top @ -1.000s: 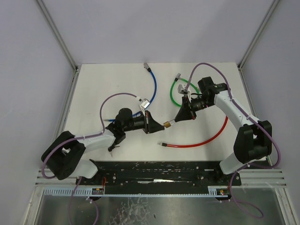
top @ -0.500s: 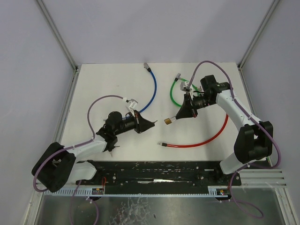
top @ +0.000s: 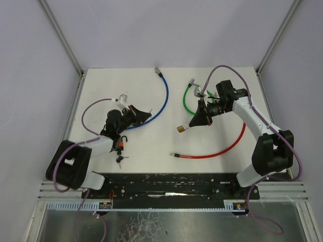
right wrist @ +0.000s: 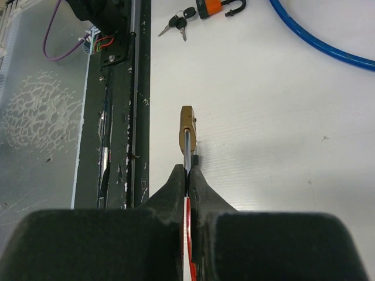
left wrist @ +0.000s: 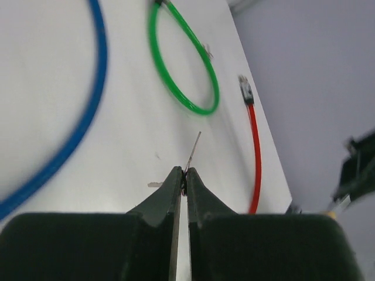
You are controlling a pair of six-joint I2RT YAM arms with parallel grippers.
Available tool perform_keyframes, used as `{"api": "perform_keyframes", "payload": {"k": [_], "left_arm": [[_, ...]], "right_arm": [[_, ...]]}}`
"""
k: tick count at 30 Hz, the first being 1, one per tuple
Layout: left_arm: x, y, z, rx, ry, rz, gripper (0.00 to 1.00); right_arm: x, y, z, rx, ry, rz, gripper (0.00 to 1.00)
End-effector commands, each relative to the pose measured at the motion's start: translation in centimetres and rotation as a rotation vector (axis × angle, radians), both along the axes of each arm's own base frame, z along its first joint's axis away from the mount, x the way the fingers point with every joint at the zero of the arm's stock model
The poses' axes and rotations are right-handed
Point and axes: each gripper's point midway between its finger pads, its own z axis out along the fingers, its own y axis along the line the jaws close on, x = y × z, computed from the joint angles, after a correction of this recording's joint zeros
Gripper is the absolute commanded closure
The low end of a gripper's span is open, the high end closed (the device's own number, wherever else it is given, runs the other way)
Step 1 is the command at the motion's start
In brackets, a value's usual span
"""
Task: Lock with the key
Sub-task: Place the key at the center of the board.
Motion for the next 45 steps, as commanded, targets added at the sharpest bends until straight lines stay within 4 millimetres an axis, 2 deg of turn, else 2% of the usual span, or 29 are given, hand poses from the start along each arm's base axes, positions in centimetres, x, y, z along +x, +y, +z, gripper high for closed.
{"api": "perform_keyframes", "payload": {"k": [1,5,8,10,12,14,19,22,26,29,30,32,34,36,37,38,40,41,45], "left_arm": [[6.5,3.1,1.6,-0.176,0.034,0.141,1.0],[11.9,5.7,-1.5,-0.305,0.179,0.212,1.0],[15.4,8.1,-5.5,-0.313,0.309,0.316,1.0],[17.1,9.9,-8.3,-0.285,0.397,0.403,1.0],[17.8,11.3,-10.1,-0.244,0.453,0.469,1.0],[18.2,12.6,-10.7,-0.208,0.467,0.52,0.98],[18.4,15.4,-11.8,-0.102,0.496,0.642,0.75],[18.3,16.6,-11.8,-0.093,0.53,0.672,0.68],[17.4,18.0,-9.6,-0.033,0.496,0.7,0.66],[16.0,18.6,-5.8,0.014,0.384,0.706,0.65],[15.3,18.8,-3.5,0.02,0.321,0.709,0.65],[13.6,18.7,-0.4,0.03,0.219,0.693,0.64],[11.6,18.3,2.1,0.028,0.121,0.663,0.63],[9.2,17.8,3.7,0.025,0.04,0.631,0.59],[8.1,17.6,4.9,0.014,-0.012,0.62,0.52],[6.9,17.4,6.0,-0.003,-0.059,0.607,0.41],[4.7,17.0,7.3,-0.057,-0.132,0.597,0.06],[3.6,17.0,7.5,-0.096,-0.155,0.606,0.01],[-0.3,16.3,8.8,-0.27,-0.272,0.579,0.0]], "right_arm": [[-0.1,0.0,1.4,0.026,-0.025,-0.014,1.0],[-0.1,-0.1,1.3,0.025,-0.028,-0.013,1.0],[-0.1,-0.1,1.4,0.026,-0.033,-0.015,1.0],[-0.1,-0.1,1.3,0.024,-0.031,-0.015,1.0],[0.0,-0.1,1.3,0.023,-0.032,-0.018,1.0],[0.0,-0.2,1.2,0.022,-0.031,-0.018,1.0],[0.1,-0.1,0.9,0.02,-0.019,-0.018,1.0],[0.2,-0.1,0.8,0.016,-0.02,-0.019,1.0],[0.3,-0.2,0.6,0.009,-0.018,-0.024,1.0],[0.5,-0.2,0.2,0.0,-0.015,-0.032,1.0],[0.6,-0.2,0.1,-0.002,-0.013,-0.035,1.0],[0.8,-0.2,-0.2,-0.008,-0.009,-0.044,1.0],[1.0,-0.2,-0.5,-0.013,-0.002,-0.051,1.0],[1.3,-0.2,-0.6,-0.017,-0.005,-0.06,1.0],[1.5,-0.2,-0.8,-0.024,-0.006,-0.067,1.0],[1.6,-0.3,-0.9,-0.029,-0.006,-0.074,1.0],[2.0,-0.3,-1.0,-0.036,-0.014,-0.084,1.0],[2.3,-0.3,-1.2,-0.041,-0.019,-0.092,1.0],[4.0,-0.2,-1.3,-0.058,-0.04,-0.143,1.0]]}}
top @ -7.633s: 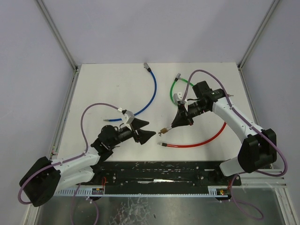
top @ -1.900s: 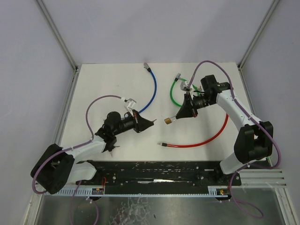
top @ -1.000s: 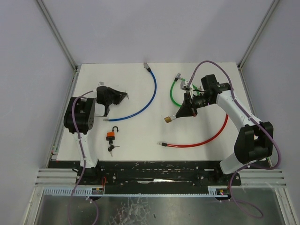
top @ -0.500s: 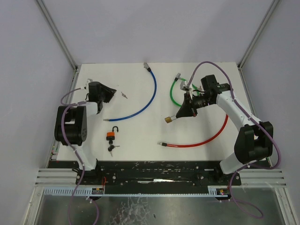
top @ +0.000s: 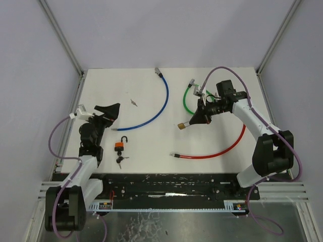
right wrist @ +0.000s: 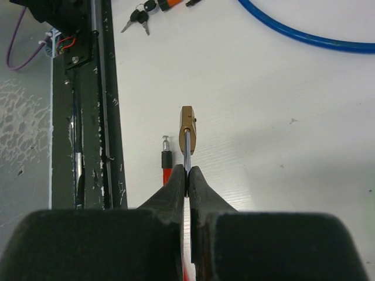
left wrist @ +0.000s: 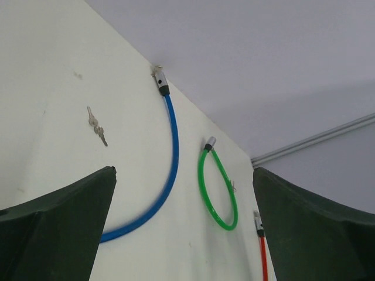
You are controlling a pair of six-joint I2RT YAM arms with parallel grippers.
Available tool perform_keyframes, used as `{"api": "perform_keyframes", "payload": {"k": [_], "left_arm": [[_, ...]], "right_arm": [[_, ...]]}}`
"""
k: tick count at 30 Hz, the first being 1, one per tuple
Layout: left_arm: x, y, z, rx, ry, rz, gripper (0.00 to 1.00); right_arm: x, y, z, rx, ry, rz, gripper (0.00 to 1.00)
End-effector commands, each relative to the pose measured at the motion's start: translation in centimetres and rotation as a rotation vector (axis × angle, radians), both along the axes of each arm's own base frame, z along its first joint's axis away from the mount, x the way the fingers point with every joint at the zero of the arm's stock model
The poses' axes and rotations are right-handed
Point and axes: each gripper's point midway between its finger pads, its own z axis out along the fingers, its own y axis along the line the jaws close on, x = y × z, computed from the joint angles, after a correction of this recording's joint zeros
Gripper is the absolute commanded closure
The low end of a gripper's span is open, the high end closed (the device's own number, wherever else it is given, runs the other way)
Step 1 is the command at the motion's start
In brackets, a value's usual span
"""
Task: Lock with the key
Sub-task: Place the lock at the center of the board.
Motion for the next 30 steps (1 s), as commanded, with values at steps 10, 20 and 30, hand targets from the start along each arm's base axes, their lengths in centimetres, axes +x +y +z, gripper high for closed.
{"api": "perform_keyframes", "payload": {"k": [10,20,30], "left_arm": [[-3.5,-3.6,4.8,0.007,-0.086,-0.209,0.0],[-4.1,-3.3,4.6,0.036,-0.083,-0.175,0.0],[-3.9,-3.3,3.8,0.054,-0.06,-0.161,0.0]], "right_arm": [[9.8,5.7,1.1,-0.026,-0.046,-0.116,0.94],[17.2,17.5,0.0,0.007,0.041,-0.145,0.95],[20.4,23.3,-4.5,0.031,0.152,-0.345,0.95]]}}
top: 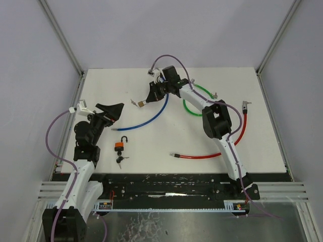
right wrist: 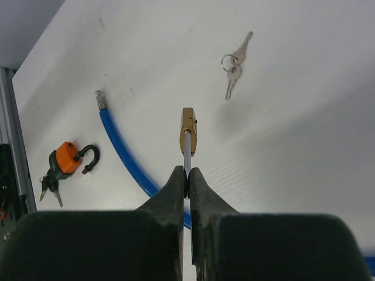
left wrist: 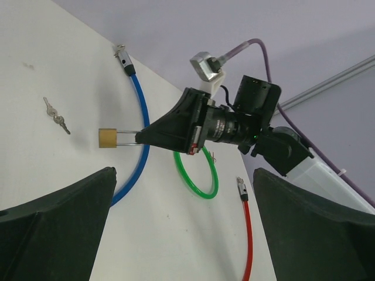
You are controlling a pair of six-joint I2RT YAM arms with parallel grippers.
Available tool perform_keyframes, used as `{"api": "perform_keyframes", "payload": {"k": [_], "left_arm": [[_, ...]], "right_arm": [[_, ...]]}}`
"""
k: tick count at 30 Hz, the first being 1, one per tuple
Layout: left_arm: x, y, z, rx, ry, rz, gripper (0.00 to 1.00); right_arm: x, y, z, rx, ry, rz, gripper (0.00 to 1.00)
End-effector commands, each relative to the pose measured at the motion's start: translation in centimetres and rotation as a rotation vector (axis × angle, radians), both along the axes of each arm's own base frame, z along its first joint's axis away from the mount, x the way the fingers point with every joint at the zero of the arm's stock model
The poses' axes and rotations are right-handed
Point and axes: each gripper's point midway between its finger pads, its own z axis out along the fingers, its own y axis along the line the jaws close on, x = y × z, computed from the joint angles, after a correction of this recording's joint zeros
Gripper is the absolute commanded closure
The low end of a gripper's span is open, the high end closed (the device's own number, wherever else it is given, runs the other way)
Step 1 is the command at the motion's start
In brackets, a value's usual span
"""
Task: Lock with the key
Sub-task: Place the lock at the center of the board.
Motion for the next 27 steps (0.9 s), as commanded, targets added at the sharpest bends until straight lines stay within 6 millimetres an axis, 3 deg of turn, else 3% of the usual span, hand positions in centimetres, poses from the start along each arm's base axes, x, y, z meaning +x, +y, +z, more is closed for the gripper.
{"api": "perform_keyframes", "payload": {"k": [1,6,9,11,17,19,23,27], "left_arm": [[0.1,0.0,0.0,0.026,-0.01,0.008,0.0],[0.1,0.0,-0.2,0.028,-0.003,0.007,0.0],[0.1,0.0,-0.3,0.03,0.001,0.01,0.0],[0.1,0.0,-0.4,0.032,0.004,0.009,0.0],[-0.1,-0.4,0.0,0.048,0.002,0.0,0.0],[-0.2,-0.3,0.2,0.056,-0.002,0.005,0.0],[-0.7,-0.5,0.8,0.076,-0.033,0.015,0.0],[-1.4,-1.0,1.9,0.099,-0.077,0.007,0.0]], "right_arm": [[2.0,2.7,2.5,0.069,-0.008,-0.13,0.95],[3.4,3.5,0.1,0.042,0.016,-0.226,0.93],[3.1,4.1,-1.1,0.041,0.029,-0.222,0.91],[2.9,4.4,-1.5,0.036,0.035,-0.221,0.84],[4.2,3.2,-1.5,-0.051,-0.088,-0.243,0.47],[5.1,2.1,-0.9,-0.108,-0.171,-0.253,0.38],[6.4,-0.3,1.7,-0.203,-0.331,-0.244,0.35],[5.7,-2.5,5.0,-0.25,-0.422,-0.176,0.34]]}}
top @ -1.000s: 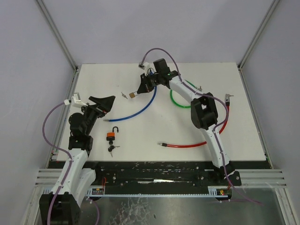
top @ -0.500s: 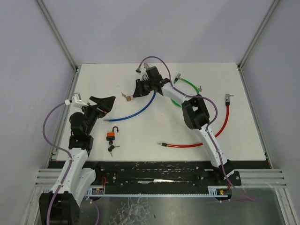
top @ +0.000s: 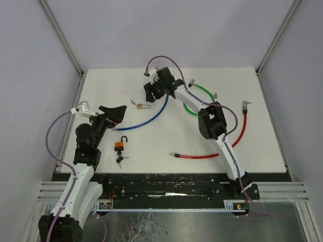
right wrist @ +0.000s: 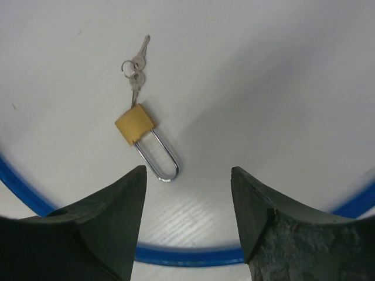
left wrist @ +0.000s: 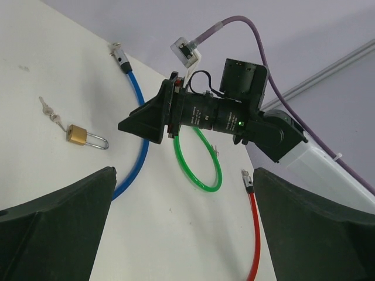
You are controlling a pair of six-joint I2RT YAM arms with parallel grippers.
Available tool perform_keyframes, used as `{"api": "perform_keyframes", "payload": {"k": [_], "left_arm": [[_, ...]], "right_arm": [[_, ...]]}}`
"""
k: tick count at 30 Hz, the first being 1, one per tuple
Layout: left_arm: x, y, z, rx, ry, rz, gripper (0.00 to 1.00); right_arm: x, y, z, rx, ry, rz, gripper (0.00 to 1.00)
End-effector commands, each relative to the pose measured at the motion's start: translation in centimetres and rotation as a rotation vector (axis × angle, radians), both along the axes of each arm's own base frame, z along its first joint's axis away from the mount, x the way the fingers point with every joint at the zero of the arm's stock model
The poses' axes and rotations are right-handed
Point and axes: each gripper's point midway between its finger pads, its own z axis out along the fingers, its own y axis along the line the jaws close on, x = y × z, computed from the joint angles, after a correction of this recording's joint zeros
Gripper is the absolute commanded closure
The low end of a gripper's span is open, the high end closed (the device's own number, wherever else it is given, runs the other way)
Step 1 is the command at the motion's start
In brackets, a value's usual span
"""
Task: Lock with the key
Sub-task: Place the lock at the center of the board.
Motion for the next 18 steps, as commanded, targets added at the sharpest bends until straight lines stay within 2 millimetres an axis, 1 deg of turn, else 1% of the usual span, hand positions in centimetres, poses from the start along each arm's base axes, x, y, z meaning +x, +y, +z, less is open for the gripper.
{"api": "perform_keyframes", "payload": {"k": [1,3,5,8,10,11,12,13,14,16,17,18], "left_arm": [[-0.6,-0.3,2.2,0.051,-0.082,0.005,0.0],[-0.7,-0.8,2.4,0.063,-0.09,-0.016,0.0],[-0.9,-1.3,2.5,0.08,-0.097,-0.037,0.0],[-1.2,-2.3,2.8,0.09,-0.117,-0.077,0.0],[-1.3,-3.0,2.8,0.096,-0.119,-0.111,0.0],[-1.3,-3.3,2.8,0.1,-0.118,-0.124,0.0],[-1.3,-3.8,2.7,0.103,-0.116,-0.143,0.01],[-1.3,-4.2,2.5,0.107,-0.113,-0.162,0.03],[-1.3,-4.8,2.5,0.111,-0.115,-0.19,0.05],[-1.6,-6.5,2.5,0.114,-0.124,-0.28,0.09],[-1.9,-7.6,2.4,0.114,-0.127,-0.332,0.1],[-2.1,-8.6,2.0,0.119,-0.119,-0.381,0.11]], "right_arm": [[-0.1,-3.0,9.9,-0.061,-0.221,0.094,0.34],[-1.8,-4.2,11.6,-0.078,-0.239,0.166,0.36],[-3.9,-5.8,12.7,-0.087,-0.237,0.233,0.36],[-8.1,-8.5,14.5,-0.04,-0.194,0.358,0.35],[-10.9,-11.0,15.8,0.013,-0.145,0.411,0.36],[-11.4,-12.1,16.4,0.033,-0.14,0.414,0.36],[-12.3,-13.5,16.3,0.04,-0.113,0.407,0.37],[-13.2,-14.8,17.3,0.051,-0.122,0.403,0.37],[-13.8,-16.2,17.6,0.05,-0.12,0.389,0.37],[-15.2,-18.6,17.8,0.032,-0.12,0.37,0.36],[-15.8,-19.6,17.4,0.019,-0.113,0.362,0.36],[-16.7,-20.6,17.6,0.015,-0.127,0.355,0.36]]}}
